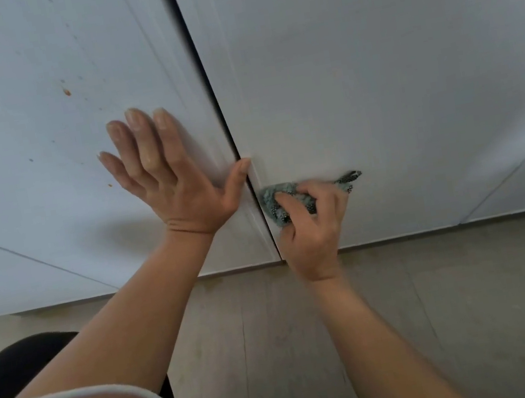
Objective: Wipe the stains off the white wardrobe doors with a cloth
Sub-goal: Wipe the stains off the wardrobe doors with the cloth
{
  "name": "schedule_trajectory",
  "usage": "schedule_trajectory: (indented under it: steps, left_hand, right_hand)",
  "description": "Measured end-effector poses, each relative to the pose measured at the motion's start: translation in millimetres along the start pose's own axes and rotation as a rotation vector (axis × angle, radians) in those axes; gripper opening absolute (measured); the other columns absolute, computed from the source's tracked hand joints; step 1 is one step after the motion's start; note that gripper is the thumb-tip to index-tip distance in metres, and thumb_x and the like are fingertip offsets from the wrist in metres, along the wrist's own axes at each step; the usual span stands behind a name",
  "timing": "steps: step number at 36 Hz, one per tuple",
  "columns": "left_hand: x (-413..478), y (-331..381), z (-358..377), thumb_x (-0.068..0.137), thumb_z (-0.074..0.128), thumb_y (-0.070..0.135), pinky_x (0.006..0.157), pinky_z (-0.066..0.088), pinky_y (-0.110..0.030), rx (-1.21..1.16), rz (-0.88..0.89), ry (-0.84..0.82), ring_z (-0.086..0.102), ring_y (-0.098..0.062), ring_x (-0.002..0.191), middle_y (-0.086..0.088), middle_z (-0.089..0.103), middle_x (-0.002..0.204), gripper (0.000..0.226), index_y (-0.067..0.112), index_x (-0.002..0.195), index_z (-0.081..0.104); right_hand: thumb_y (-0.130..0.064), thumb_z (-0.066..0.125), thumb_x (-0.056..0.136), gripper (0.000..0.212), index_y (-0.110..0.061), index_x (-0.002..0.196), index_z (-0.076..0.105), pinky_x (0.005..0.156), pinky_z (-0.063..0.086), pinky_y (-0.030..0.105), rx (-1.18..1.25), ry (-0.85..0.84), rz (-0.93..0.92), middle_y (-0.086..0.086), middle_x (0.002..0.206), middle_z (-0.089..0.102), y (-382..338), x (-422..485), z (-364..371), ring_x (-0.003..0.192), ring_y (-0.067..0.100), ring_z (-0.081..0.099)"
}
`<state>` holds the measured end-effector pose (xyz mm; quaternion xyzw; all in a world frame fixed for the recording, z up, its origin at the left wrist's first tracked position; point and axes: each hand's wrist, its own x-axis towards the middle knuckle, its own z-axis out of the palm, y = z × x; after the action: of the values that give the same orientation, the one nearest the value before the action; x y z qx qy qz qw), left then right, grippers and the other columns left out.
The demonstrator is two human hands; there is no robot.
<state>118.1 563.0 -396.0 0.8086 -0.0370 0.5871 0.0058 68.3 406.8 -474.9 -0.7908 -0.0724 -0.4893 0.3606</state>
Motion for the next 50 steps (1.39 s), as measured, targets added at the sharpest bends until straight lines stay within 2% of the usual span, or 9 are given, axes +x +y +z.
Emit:
schedule_trajectory:
  steps: [5,11,17,21,26,32,35,41,50]
  left_hand:
    - [3,2,-3,0.085,0.049,0.076,0.125,0.001,-0.054,-0.018,-0.051,0.011,-0.008,-0.020,0.159,-0.026,0.024,0.152,0.102,0.007,0.153,0.019]
    - [1,3,-1,0.085,0.049,0.074,0.125,0.000,-0.053,-0.008,-0.013,0.006,0.024,-0.055,0.139,-0.028,0.025,0.150,0.101,-0.001,0.149,0.027]
    - [1,2,-2,0.084,0.052,0.073,0.125,-0.001,-0.051,0.008,-0.014,0.001,0.025,-0.057,0.137,-0.028,0.026,0.150,0.101,-0.003,0.147,0.030]
    - [1,3,-2,0.085,0.051,0.073,0.125,0.000,-0.051,-0.007,-0.006,0.004,0.026,-0.057,0.137,-0.028,0.027,0.150,0.102,-0.004,0.147,0.030]
    - [0,1,1,0.084,0.053,0.073,0.125,-0.001,-0.051,-0.010,-0.008,0.012,0.025,-0.059,0.135,-0.030,0.027,0.150,0.103,-0.006,0.147,0.031]
    - [-1,2,1,0.085,0.052,0.073,0.125,-0.001,-0.051,0.004,-0.007,0.024,0.026,-0.061,0.134,-0.032,0.031,0.148,0.103,-0.008,0.147,0.032]
    - [0,3,0,0.086,0.052,0.072,0.125,-0.001,-0.050,0.002,-0.004,0.030,0.026,-0.061,0.134,-0.036,0.035,0.145,0.102,-0.009,0.146,0.033]
    - [0,3,0,0.087,0.051,0.072,0.125,-0.001,-0.050,-0.002,0.001,0.031,0.026,-0.061,0.134,-0.035,0.034,0.146,0.102,-0.009,0.146,0.033]
    - [-3,3,1,0.088,0.049,0.072,0.124,0.000,-0.052,-0.001,-0.019,0.018,0.027,-0.061,0.133,-0.045,0.041,0.141,0.100,-0.008,0.145,0.033]
  right_hand:
    - [0.011,0.047,0.074,0.032,0.000,0.084,0.076,0.086,0.043,0.033,-0.052,-0.240,0.234,0.023,0.100,0.063,33,-60,-1,0.088,0.043,0.056]
    - [0.013,0.057,0.082,0.026,-0.001,0.090,0.078,0.088,0.041,0.027,0.008,-0.053,0.184,0.012,0.106,0.055,-4,-27,4,0.095,0.031,0.049]
    - [0.008,0.058,0.083,0.025,-0.003,0.090,0.079,0.092,0.042,0.025,-0.013,-0.138,0.197,0.021,0.099,0.063,8,-44,6,0.091,0.034,0.057]
    - [0.013,0.057,0.069,0.036,-0.004,0.090,0.079,0.081,0.049,0.033,0.024,-0.244,0.494,0.014,0.097,0.061,19,-63,-2,0.092,0.033,0.056]
    - [0.016,0.058,0.072,0.041,0.000,0.107,0.072,0.087,0.050,0.016,0.200,0.162,0.722,0.012,0.104,0.057,6,-8,-31,0.094,0.021,0.062]
    - [0.013,0.063,0.082,0.026,0.007,0.107,0.063,0.087,0.041,0.010,0.134,0.426,0.606,0.018,0.101,0.059,13,39,-34,0.094,0.014,0.054]
    - [0.014,0.053,0.084,0.024,0.008,0.106,0.059,0.088,0.044,0.022,0.081,0.361,0.727,0.021,0.101,0.056,26,9,-16,0.092,0.029,0.054]
    - [0.000,0.043,0.089,0.024,-0.018,0.105,0.043,0.089,0.052,0.059,0.197,0.354,1.296,0.021,0.111,0.059,68,-36,-9,0.095,0.036,0.062]
    - [0.005,0.043,0.094,0.030,-0.002,0.122,0.045,0.091,0.046,0.020,0.189,0.467,0.923,0.015,0.115,0.053,43,-10,0,0.099,0.022,0.054]
